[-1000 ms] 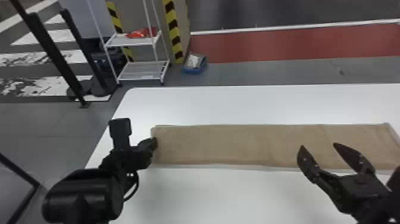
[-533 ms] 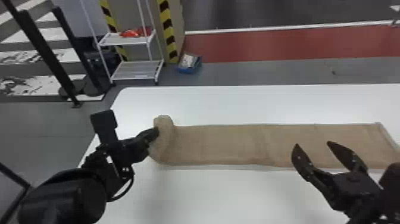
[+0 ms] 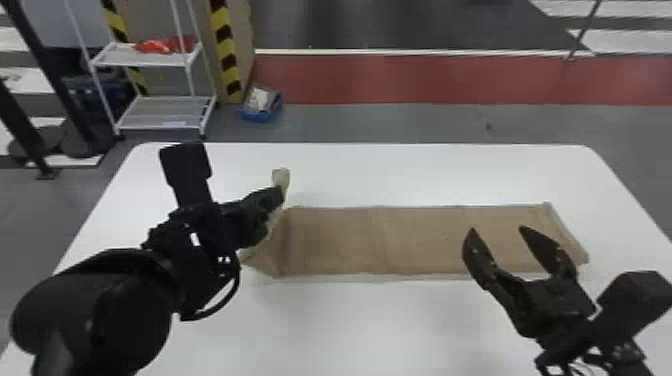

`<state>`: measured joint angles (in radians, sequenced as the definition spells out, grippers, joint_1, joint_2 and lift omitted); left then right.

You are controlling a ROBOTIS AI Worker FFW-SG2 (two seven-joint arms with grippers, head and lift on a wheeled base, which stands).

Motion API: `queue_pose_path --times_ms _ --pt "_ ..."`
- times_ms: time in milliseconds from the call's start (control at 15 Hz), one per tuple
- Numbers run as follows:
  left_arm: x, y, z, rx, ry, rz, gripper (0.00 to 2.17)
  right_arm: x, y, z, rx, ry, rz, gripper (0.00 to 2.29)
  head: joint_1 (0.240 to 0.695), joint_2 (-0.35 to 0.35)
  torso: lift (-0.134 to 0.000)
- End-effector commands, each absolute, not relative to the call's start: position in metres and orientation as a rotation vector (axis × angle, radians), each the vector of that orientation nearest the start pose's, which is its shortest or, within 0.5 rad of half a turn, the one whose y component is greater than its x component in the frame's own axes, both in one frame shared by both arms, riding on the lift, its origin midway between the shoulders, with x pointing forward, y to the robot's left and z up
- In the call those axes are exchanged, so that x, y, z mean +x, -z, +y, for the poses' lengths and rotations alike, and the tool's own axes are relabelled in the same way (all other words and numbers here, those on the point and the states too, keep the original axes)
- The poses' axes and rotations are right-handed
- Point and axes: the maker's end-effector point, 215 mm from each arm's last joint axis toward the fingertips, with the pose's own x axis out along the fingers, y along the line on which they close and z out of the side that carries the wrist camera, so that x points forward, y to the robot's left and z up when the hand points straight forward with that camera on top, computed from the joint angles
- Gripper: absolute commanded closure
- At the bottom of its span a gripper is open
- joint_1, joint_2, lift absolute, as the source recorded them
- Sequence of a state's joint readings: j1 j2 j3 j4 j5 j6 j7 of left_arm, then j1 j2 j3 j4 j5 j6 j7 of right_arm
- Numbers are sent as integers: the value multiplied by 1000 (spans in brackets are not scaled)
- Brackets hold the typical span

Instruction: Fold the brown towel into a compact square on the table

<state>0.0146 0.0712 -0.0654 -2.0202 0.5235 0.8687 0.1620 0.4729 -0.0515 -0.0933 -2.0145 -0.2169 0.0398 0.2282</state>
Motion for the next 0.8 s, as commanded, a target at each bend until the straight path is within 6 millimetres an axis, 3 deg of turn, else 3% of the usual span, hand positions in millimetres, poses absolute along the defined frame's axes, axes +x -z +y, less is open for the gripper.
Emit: queue_pose_path --times_ms 0,67,200,333,400,467,533,733 --pt "550 366 46 -231 284 500 1612 447 340 -266 148 -121 22 171 695 -100 -118" --pt "554 386 32 -159 289 528 1612 445 339 -276 148 -106 11 171 695 -139 -118" --pt "561 399 3 -120 306 506 1612 436 332 -298 151 -67 -26 171 695 -244 -118" --pt "567 410 -7 -102 290 480 1565 434 337 -316 158 -52 -23 171 695 -292 -118" --pt "575 408 -8 -120 278 434 1072 435 340 -322 158 -49 -18 171 695 -312 -118" --pt "577 404 -14 -141 300 408 188 436 342 -324 160 -46 -16 171 695 -323 -118" --pt "576 403 -19 -161 320 408 -2 437 342 -324 160 -45 -16 171 695 -334 -118" --pt "571 395 -25 -201 337 403 33 443 342 -315 162 -57 -17 171 695 -350 -118"
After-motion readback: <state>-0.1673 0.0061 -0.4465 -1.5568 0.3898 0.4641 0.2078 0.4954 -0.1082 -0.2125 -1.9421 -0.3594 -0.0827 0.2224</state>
